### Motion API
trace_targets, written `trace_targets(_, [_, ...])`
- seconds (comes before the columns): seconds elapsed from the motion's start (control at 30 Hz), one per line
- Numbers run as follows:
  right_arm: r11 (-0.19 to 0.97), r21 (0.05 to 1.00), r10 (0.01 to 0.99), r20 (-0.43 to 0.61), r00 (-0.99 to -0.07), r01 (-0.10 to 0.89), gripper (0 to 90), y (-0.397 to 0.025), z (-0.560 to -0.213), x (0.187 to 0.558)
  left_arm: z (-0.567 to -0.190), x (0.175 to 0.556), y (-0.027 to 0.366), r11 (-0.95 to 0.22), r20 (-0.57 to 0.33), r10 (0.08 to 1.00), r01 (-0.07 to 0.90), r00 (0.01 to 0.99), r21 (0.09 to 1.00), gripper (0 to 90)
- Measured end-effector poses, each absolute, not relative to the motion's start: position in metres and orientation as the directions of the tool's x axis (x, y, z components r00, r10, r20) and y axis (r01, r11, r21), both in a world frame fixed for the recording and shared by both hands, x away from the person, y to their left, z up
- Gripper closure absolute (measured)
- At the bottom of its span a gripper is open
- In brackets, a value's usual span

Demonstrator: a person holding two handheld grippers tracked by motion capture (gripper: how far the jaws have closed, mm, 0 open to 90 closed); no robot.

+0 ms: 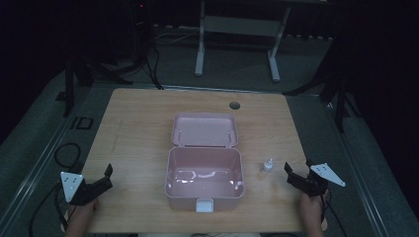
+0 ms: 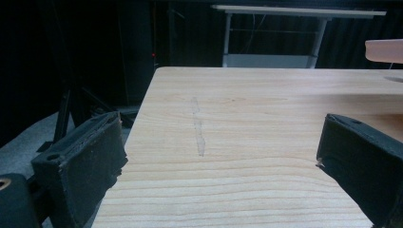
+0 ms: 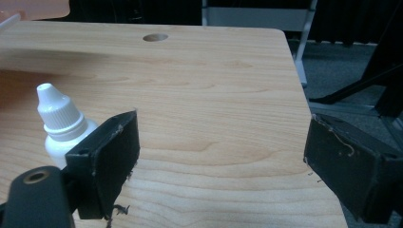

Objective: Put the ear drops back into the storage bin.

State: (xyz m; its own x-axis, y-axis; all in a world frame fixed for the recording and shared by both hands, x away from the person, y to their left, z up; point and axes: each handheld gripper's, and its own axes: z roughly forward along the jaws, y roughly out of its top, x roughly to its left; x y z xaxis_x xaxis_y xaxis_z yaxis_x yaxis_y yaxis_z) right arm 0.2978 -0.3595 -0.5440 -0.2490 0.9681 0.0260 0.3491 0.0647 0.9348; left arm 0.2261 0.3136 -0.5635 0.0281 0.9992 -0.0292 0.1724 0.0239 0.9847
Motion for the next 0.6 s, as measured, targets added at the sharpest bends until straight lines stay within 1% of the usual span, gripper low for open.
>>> trace_targets(0.2, [0.052, 0.928, 0.962, 0.051, -0.267, 0.368, 11.4, -0.361, -0.538, 0.302, -0.564, 0.226, 0.314, 0.023, -0.028, 0.999, 0.172, 0.029, 0.985, 2.4])
trace_targets(0.3, [0.055, 0.913, 0.961, 0.061, -0.268, 0.405, 12.6, -0.363, -0.536, 0.307, -0.564, 0.226, 0.314, 0.025, -0.030, 0.999, 0.172, 0.028, 0.985, 2.4])
trace_targets(0.33, [0.066, 0.899, 0.962, 0.058, -0.267, 0.432, 12.6, -0.364, -0.535, 0.309, -0.564, 0.226, 0.314, 0.025, -0.030, 0.999, 0.172, 0.028, 0.985, 2.4])
trace_targets(0.37, [0.066, 0.899, 0.962, 0.058, -0.267, 0.432, 12.6, -0.364, -0.535, 0.309, -0.564, 0.226, 0.314, 0.025, -0.030, 0.999, 0.172, 0.028, 0.985, 2.4])
trace_targets(0.4, [0.071, 0.879, 0.960, 0.068, -0.272, 0.471, 12.6, -0.365, -0.533, 0.312, -0.564, 0.226, 0.314, 0.025, -0.031, 0.999, 0.172, 0.028, 0.985, 2.4])
trace_targets(0.47, [0.099, 0.854, 0.957, 0.058, -0.284, 0.510, 12.5, -0.364, -0.531, 0.314, -0.564, 0.226, 0.314, 0.025, -0.030, 0.999, 0.172, 0.028, 0.985, 2.4])
trace_targets(0.5, [0.099, 0.854, 0.957, 0.058, -0.284, 0.510, 12.5, -0.364, -0.531, 0.314, -0.564, 0.226, 0.314, 0.025, -0.030, 0.999, 0.172, 0.028, 0.985, 2.4])
trace_targets(0.53, [0.114, 0.837, 0.954, 0.059, -0.296, 0.535, 12.6, -0.364, -0.529, 0.315, -0.564, 0.226, 0.314, 0.024, -0.030, 0.999, 0.172, 0.028, 0.985, 2.4])
trace_targets(0.57, [0.147, 0.798, 0.948, 0.056, -0.314, 0.584, 12.5, -0.363, -0.526, 0.318, -0.564, 0.226, 0.314, 0.023, -0.028, 0.999, 0.172, 0.028, 0.985, 2.4])
trace_targets(0.6, [0.163, 0.782, 0.945, 0.052, -0.324, 0.602, 12.5, -0.362, -0.524, 0.319, -0.564, 0.226, 0.314, 0.024, -0.029, 0.999, 0.172, 0.028, 0.985, 2.3])
